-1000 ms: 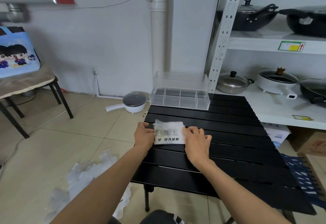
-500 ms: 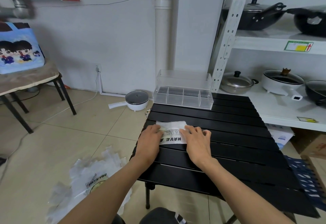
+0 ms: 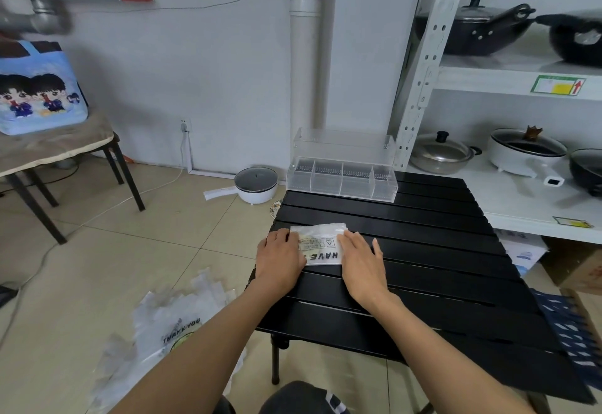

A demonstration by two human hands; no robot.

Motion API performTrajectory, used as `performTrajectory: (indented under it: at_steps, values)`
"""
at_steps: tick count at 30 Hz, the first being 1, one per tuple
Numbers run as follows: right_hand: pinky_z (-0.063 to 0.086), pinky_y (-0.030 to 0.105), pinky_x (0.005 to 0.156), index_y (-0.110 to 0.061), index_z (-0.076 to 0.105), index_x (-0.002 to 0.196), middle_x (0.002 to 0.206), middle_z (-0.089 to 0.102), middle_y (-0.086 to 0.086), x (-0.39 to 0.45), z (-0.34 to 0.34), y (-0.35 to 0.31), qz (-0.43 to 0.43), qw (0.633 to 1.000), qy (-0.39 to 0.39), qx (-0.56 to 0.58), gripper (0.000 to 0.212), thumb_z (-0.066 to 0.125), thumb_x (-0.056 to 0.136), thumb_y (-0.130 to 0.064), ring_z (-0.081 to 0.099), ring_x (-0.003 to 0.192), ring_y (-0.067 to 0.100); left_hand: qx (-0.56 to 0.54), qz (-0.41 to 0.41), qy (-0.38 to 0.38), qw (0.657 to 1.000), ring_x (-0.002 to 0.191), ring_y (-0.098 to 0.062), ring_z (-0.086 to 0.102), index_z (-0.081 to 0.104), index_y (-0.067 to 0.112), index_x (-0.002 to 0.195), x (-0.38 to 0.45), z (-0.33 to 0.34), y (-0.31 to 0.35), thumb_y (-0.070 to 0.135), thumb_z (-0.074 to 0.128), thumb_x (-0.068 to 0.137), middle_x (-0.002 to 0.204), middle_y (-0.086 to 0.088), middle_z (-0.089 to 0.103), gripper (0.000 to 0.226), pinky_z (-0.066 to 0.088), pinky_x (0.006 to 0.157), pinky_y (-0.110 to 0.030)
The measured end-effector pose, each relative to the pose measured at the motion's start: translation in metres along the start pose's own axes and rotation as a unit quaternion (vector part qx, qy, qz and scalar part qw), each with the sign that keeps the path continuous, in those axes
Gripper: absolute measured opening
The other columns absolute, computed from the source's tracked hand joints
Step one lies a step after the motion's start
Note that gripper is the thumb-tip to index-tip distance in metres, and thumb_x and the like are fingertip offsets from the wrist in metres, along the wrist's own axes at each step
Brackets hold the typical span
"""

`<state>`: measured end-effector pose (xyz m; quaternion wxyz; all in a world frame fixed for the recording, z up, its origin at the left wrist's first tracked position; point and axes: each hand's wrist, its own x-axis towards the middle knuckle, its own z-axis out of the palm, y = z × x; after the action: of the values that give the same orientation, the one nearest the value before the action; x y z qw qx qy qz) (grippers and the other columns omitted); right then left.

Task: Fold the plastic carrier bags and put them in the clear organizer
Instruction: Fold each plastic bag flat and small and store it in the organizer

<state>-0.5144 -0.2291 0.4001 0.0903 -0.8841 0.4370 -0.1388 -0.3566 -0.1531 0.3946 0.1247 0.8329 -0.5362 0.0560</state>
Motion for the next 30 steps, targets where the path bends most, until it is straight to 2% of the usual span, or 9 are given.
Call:
performTrajectory:
  at_steps: [6, 11, 13, 17, 18, 20, 23, 25, 30]
  values:
    - [0.005, 0.039, 0.123, -0.017, 0.028, 0.15, 0.159, 0.024, 0.002, 0.0, 0.006, 0.004, -0.003, 1.0, 0.008, 0.029, 0.05, 0.036, 0.101, -0.01, 0.014, 0.149, 0.016, 0.051, -0.036, -0.096, 0.993, 0.123, -0.028, 0.038, 0.043, 0.013, 0.134, 0.015, -0.017, 0.008, 0.039, 0.048, 0.09, 0.136, -0.01, 0.041, 0.051, 0.035, 0.096, -0.039]
    - [0.006, 0.038, 0.123, -0.017, 0.03, 0.15, 0.158, 0.027, 0.002, 0.0, 0.009, 0.006, -0.005, 0.999, 0.023, 0.033, 0.049, 0.033, 0.102, -0.009, 0.017, 0.148, 0.016, -0.185, -0.125, -0.076, 0.972, 0.106, -0.025, 0.057, 0.061, 0.014, 0.119, 0.022, -0.018, 0.011, 0.014, 0.064, 0.082, 0.119, -0.01, 0.06, 0.037, 0.051, 0.088, -0.035]
    - [0.005, 0.036, 0.123, -0.018, 0.03, 0.149, 0.158, 0.028, 0.001, -0.001, 0.01, 0.006, -0.007, 0.999, 0.029, 0.032, 0.048, 0.031, 0.102, -0.008, 0.018, 0.148, 0.016, -0.328, -0.195, -0.077, 0.921, 0.102, -0.025, 0.059, 0.061, 0.013, 0.117, 0.024, -0.023, 0.011, -0.001, 0.065, 0.079, 0.118, -0.011, 0.06, 0.041, 0.053, 0.086, -0.032]
    - [0.008, 0.037, 0.123, -0.019, 0.033, 0.148, 0.157, 0.03, 0.001, -0.001, 0.007, 0.004, -0.01, 0.999, 0.031, 0.033, 0.048, 0.032, 0.101, -0.008, 0.019, 0.147, 0.017, -0.63, -0.32, -0.116, 0.698, 0.098, -0.031, 0.063, 0.062, 0.007, 0.087, 0.028, -0.046, 0.013, -0.022, 0.054, 0.08, 0.113, -0.021, 0.062, 0.031, 0.055, 0.084, -0.036]
    - [0.009, 0.038, 0.123, -0.019, 0.034, 0.147, 0.157, 0.031, 0.001, -0.002, 0.006, 0.004, -0.01, 0.999, 0.03, 0.034, 0.047, 0.034, 0.101, -0.009, 0.019, 0.147, 0.017, -0.646, -0.338, -0.127, 0.673, 0.1, -0.03, 0.063, 0.062, 0.007, 0.084, 0.029, -0.049, 0.011, -0.02, 0.055, 0.082, 0.112, -0.02, 0.063, 0.028, 0.055, 0.086, -0.035]
    - [0.009, 0.038, 0.123, -0.02, 0.036, 0.146, 0.156, 0.031, 0.001, -0.001, 0.007, 0.004, -0.008, 0.999, 0.029, 0.033, 0.047, 0.034, 0.101, -0.006, 0.02, 0.147, 0.017, -0.618, -0.351, -0.17, 0.682, 0.091, -0.02, 0.063, 0.066, 0.01, 0.082, 0.032, -0.054, 0.007, -0.009, 0.061, 0.085, 0.108, -0.014, 0.065, 0.02, 0.053, 0.082, -0.029]
    - [0.01, 0.038, 0.122, -0.021, 0.036, 0.146, 0.156, 0.033, 0.0, 0.001, 0.01, 0.004, -0.001, 0.999, 0.027, 0.029, 0.05, 0.034, 0.1, -0.003, 0.02, 0.147, 0.015, -0.513, -0.329, -0.241, 0.755, 0.057, -0.008, 0.043, 0.071, 0.014, 0.091, 0.028, -0.061, 0.002, 0.018, 0.071, 0.082, 0.094, -0.003, 0.065, 0.009, 0.039, 0.062, -0.024]
    - [0.01, 0.038, 0.122, -0.022, 0.037, 0.146, 0.155, 0.033, -0.001, 0.002, 0.011, 0.005, 0.001, 0.999, 0.026, 0.027, 0.049, 0.035, 0.1, -0.004, 0.021, 0.146, 0.015, -0.483, -0.298, -0.217, 0.795, 0.063, -0.009, 0.043, 0.071, 0.014, 0.098, 0.024, -0.056, 0.001, 0.023, 0.072, 0.082, 0.09, 0.0, 0.063, 0.019, 0.034, 0.06, -0.025]
    - [0.011, 0.037, 0.121, -0.022, 0.041, 0.143, 0.157, 0.029, 0.001, -0.001, 0.006, 0.002, -0.001, 0.999, 0.026, 0.021, 0.046, 0.034, 0.1, -0.004, 0.022, 0.145, 0.019, -0.561, -0.217, -0.112, 0.791, 0.098, -0.021, 0.062, 0.068, 0.007, 0.113, 0.015, -0.037, 0.006, -0.014, 0.051, 0.084, 0.116, -0.013, 0.064, 0.039, 0.052, 0.089, -0.029]
